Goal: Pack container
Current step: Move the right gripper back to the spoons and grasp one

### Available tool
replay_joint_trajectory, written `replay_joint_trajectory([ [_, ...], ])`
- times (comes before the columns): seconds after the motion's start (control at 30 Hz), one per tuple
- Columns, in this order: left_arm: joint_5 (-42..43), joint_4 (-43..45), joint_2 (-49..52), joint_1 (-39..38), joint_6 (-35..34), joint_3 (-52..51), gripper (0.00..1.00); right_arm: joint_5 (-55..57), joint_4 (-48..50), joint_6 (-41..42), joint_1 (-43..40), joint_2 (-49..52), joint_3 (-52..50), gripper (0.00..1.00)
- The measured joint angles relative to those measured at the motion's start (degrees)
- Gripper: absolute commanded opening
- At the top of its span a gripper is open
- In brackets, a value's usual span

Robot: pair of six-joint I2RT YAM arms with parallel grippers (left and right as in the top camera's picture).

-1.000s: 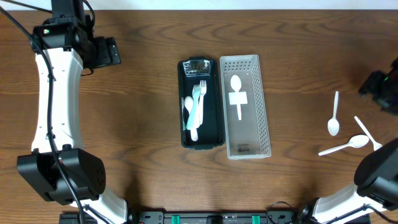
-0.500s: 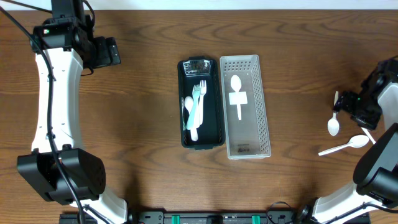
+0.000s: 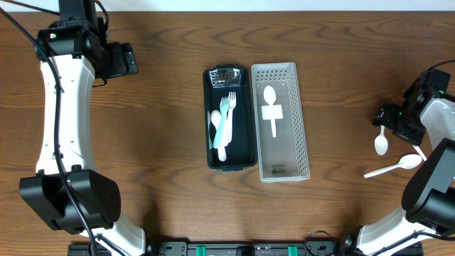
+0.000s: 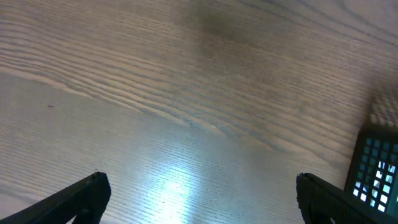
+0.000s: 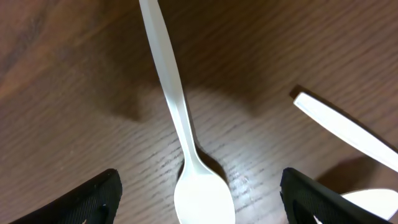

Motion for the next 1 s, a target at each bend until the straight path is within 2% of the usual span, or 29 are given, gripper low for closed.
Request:
replay_joint_trajectory([
  [0.43, 0.0, 0.0, 0.0, 0.0, 0.0, 0.0, 0.98, -0.7, 6.5, 0.0, 0.0, 0.0, -5.0, 0.86],
  [0.77, 0.0, 0.0, 0.0, 0.0, 0.0, 0.0, 0.98, -0.7, 7.9, -0.2, 0.0, 2.1, -5.7, 0.85],
  [0.9, 0.0, 0.0, 0.0, 0.0, 0.0, 0.0, 0.98, -0.3, 8.0, -0.8, 0.0, 2.6, -5.2, 0.73],
  [1.0, 0.0, 0.0, 0.0, 0.0, 0.0, 0.0, 0.98, 0.0, 8.1, -1.2, 0.0, 2.8, -4.9, 0.57],
])
